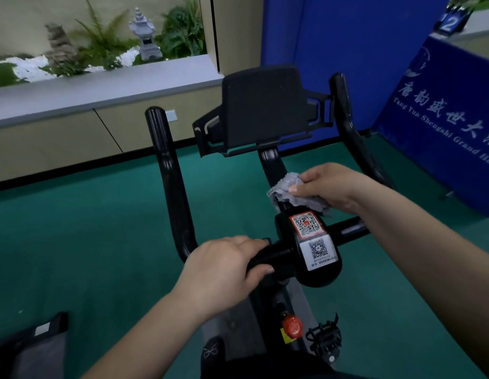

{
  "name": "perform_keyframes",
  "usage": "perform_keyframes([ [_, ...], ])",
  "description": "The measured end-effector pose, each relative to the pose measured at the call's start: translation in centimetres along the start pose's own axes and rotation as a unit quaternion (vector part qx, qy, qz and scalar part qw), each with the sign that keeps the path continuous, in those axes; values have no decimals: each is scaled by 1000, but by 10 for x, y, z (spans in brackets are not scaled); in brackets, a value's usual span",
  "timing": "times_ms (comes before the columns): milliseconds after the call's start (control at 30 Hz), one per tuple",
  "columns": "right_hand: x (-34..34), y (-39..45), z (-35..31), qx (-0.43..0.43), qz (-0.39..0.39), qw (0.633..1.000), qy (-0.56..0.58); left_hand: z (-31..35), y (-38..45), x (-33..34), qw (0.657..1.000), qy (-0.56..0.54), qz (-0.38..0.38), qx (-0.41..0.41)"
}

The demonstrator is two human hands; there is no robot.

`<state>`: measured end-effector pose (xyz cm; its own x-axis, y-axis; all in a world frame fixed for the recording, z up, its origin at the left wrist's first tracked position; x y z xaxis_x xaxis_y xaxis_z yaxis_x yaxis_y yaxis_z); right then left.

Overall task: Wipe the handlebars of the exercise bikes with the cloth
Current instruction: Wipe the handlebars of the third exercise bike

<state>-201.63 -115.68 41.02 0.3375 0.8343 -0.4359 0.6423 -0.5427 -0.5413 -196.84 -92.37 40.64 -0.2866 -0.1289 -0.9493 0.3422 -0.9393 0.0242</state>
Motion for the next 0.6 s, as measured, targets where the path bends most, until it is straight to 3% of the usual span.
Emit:
perform_keyframes([
  [233, 16, 24, -29, -77, 141, 985, 65, 2, -3, 1, 1000, 5, 2, -5],
  [300, 12, 14, -27, -88, 135, 987, 4, 4, -5, 1, 1000, 2, 6, -9],
  [400, -7, -12, -9, -95, 52, 990, -87, 6, -5, 0, 1000, -6, 3, -21],
  [467, -25, -28, 2, -120, 32, 991, -56, 9, -3, 0, 1000, -9, -2, -30],
  [600, -61, -57, 5, -237, 92, 964, 79, 18, 0, 5, 998, 8, 4, -59],
])
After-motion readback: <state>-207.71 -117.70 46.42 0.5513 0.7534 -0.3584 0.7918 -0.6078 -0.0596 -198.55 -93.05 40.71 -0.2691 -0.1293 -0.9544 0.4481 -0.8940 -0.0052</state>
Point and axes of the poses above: each hand's wrist, its own y-axis towards the middle knuckle, its own x-axis out of the palm, z = x × y, the point moved 3 cm from there along y, towards the middle knuckle, and after that the axes turned 2 degrees about x, right-handed, at the moved point
